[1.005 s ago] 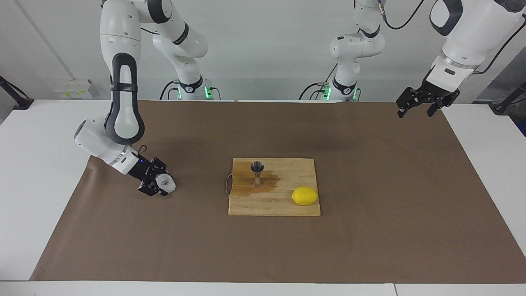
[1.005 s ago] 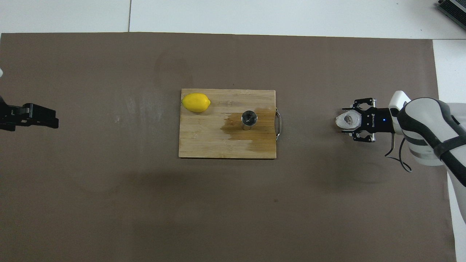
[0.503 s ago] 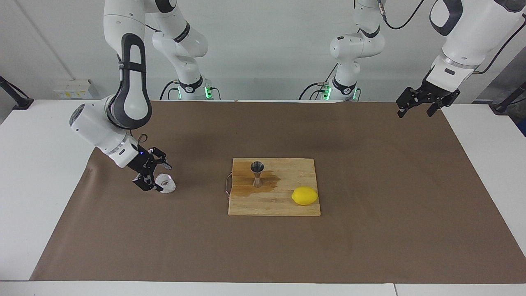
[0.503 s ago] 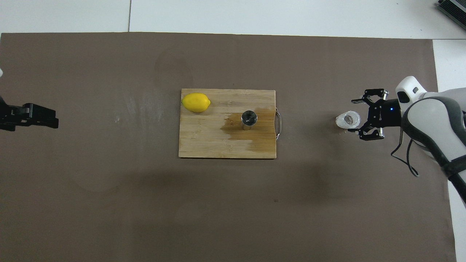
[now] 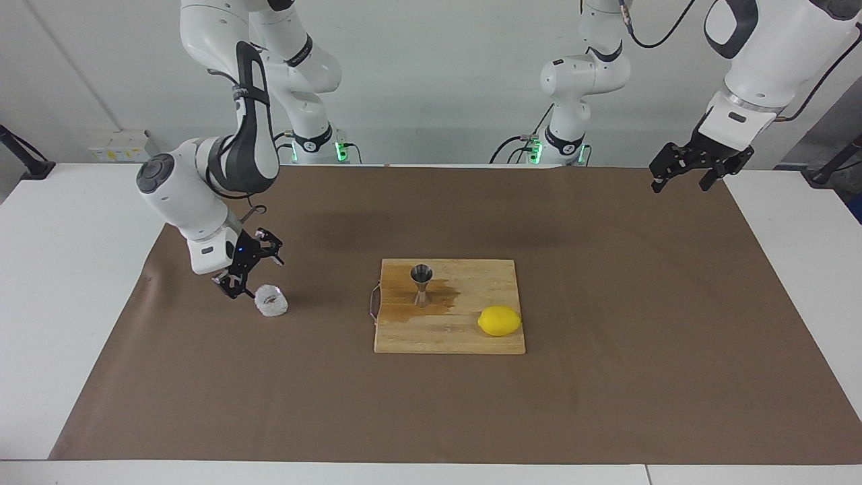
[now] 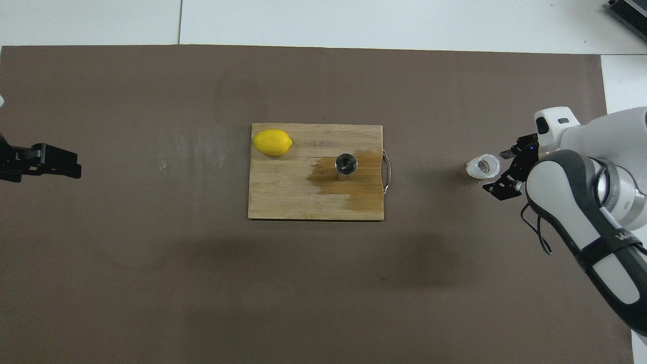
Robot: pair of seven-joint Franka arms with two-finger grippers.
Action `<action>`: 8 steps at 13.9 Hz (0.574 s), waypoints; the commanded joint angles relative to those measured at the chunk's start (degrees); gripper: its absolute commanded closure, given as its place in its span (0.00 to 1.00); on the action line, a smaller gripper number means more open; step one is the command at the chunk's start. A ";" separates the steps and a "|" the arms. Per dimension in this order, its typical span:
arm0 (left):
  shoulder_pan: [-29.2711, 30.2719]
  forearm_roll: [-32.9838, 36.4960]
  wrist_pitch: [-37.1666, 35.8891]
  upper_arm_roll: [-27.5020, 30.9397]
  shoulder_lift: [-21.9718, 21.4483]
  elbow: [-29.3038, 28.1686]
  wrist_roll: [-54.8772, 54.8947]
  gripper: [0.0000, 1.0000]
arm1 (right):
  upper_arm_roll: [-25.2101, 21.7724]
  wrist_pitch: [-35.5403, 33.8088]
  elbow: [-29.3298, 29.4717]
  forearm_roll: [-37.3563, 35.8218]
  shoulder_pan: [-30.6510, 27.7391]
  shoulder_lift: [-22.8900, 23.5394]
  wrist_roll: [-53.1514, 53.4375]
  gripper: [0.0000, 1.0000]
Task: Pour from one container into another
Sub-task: 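Lower the white cup onto the table and open the right gripper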
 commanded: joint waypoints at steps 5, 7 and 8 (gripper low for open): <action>0.71 -0.72 -0.44 -0.31 -1.60 -1.53 0.78 0.00 | 0.10 -10.49 0.80 -12.04 1.23 -6.58 41.71 0.00; 0.71 -0.72 -0.44 -0.31 -1.60 -1.53 0.78 0.00 | 0.19 -16.88 5.09 -12.05 0.89 -7.55 53.23 0.00; 0.71 -0.72 -0.44 -0.31 -1.60 -1.53 0.78 0.00 | 0.28 -21.27 8.42 -11.44 1.15 -7.47 58.24 0.00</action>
